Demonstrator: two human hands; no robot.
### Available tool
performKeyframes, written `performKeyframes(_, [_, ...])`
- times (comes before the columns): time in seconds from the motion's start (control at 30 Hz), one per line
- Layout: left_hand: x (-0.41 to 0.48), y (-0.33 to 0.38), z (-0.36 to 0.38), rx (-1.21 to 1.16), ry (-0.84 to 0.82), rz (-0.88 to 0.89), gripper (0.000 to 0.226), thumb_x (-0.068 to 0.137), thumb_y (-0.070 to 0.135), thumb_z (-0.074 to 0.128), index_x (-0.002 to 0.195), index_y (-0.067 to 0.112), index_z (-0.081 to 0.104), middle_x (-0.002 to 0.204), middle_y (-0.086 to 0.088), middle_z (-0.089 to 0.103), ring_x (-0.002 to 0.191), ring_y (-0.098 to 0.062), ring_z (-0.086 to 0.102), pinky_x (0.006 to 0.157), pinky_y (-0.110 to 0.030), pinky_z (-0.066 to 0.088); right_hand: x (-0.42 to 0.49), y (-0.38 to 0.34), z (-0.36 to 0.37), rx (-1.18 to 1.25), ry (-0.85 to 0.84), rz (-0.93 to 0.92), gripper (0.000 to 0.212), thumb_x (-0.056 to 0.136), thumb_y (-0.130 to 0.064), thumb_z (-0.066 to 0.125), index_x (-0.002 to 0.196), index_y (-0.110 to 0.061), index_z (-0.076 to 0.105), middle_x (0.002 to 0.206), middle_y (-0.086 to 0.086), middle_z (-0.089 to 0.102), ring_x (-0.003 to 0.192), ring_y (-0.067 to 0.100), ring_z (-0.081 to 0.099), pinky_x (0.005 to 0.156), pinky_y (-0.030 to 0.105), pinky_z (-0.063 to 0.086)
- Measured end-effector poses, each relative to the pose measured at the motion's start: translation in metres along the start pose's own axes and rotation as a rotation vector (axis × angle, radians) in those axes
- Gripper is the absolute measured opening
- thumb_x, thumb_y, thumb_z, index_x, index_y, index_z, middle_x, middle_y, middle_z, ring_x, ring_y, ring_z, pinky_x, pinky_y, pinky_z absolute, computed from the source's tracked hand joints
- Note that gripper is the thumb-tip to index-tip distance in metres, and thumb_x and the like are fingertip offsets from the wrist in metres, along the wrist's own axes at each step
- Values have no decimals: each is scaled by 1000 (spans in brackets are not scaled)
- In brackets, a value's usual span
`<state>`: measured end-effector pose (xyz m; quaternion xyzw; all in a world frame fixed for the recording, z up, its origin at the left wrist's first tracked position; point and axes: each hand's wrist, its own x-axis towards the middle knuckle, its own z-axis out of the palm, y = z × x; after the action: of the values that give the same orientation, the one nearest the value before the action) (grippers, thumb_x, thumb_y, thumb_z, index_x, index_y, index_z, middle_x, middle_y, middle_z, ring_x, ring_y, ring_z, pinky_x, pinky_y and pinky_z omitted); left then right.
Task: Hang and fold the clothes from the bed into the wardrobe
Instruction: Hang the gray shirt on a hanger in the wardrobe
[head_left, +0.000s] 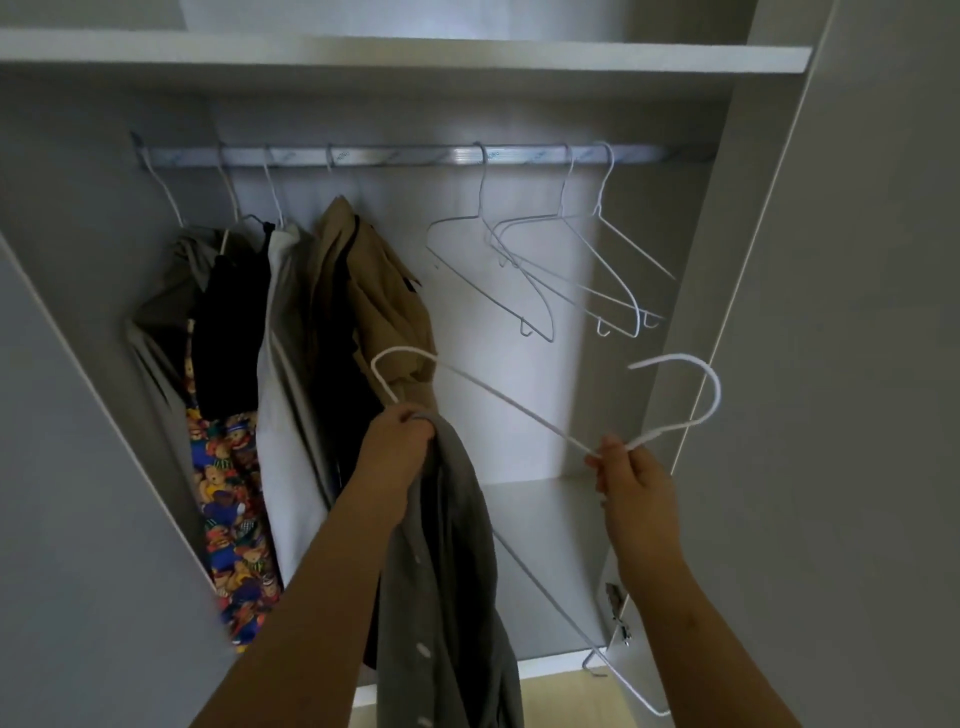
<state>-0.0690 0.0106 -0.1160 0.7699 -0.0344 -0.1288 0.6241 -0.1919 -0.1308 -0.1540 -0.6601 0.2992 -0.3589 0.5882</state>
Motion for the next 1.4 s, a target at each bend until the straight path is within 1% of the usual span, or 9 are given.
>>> performKeyframes(0.13, [18, 8, -23, -175, 105, -125, 37, 88, 3, 49, 125, -4, 50, 126, -22, 55, 90, -29, 55, 91, -41, 44, 4, 3, 0, 76, 95, 37, 36, 97, -28, 46, 65, -18, 59, 61, 2, 49, 59, 13, 44, 57, 25, 33])
performKeyframes(0.23, [27, 7, -38, -318, 175, -182, 41, 88, 4, 49, 127, -6, 47, 101, -17, 59, 65, -20, 48, 81, -31, 39, 7, 3, 0, 78, 123, 26, 38, 96, -29, 47, 61, -19, 58, 57, 3, 46, 56, 15, 40, 56, 29, 32])
performKeyframes(0.4, [34, 4, -57, -501, 334, -252, 32, 91, 12, 51, 120, -2, 51, 90, -16, 55, 74, -24, 46, 77, -30, 38, 6, 3, 1, 79, 128, 9, 41, 96, -26, 47, 57, -20, 53, 54, 1, 43, 52, 16, 37, 53, 28, 30])
performKeyframes(0.53, [38, 1, -63, -484, 439, -170, 13, 93, 9, 46, 80, 8, 48, 66, -7, 40, 55, -17, 36, 54, -29, 35, 1, 4, 6, -75, 15, -62, 40, 97, -24, 45, 57, -21, 51, 54, -7, 47, 54, 9, 43, 53, 23, 30])
performKeyframes(0.6, [38, -2, -57, -356, 424, -51, 7, 93, 8, 44, 88, 9, 49, 66, -7, 40, 56, -18, 37, 54, -28, 34, -2, 3, 11, -171, -55, -84, 36, 97, -25, 44, 64, -20, 54, 59, -10, 50, 58, 4, 46, 56, 22, 32])
performKeyframes(0.87, [7, 0, -13, 43, -67, 288, 13, 93, 6, 48, 96, 18, 53, 82, 3, 52, 71, -5, 48, 60, -9, 42, -6, 5, 32, -345, -154, -127, 30, 98, -27, 43, 87, -7, 63, 69, -3, 56, 63, 1, 48, 60, 20, 35])
performKeyframes(1.1, [-7, -15, -16, 215, -514, 386, 28, 83, 1, 63, 80, 26, 52, 81, 10, 53, 66, 15, 53, 61, -1, 41, 0, 4, 37, -135, -25, -10, 36, 97, -28, 44, 65, -19, 56, 62, -2, 55, 61, 9, 51, 57, 22, 35])
performKeyframes(1.27, [-9, -28, -19, 437, -635, 414, 24, 83, 14, 67, 87, 34, 53, 94, 16, 53, 85, 2, 53, 74, -4, 43, -4, 0, 42, -50, 9, -29, 35, 96, -27, 47, 63, -22, 57, 61, 1, 56, 62, 12, 52, 60, 24, 39])
performKeyframes(1.4, [-13, -24, -26, 745, -60, 822, 12, 84, 35, 63, 81, 23, 64, 105, 6, 57, 100, -16, 53, 91, -32, 43, -4, -3, 37, 4, 16, -59, 36, 96, -27, 47, 61, -21, 55, 58, 0, 51, 58, 11, 49, 58, 25, 37])
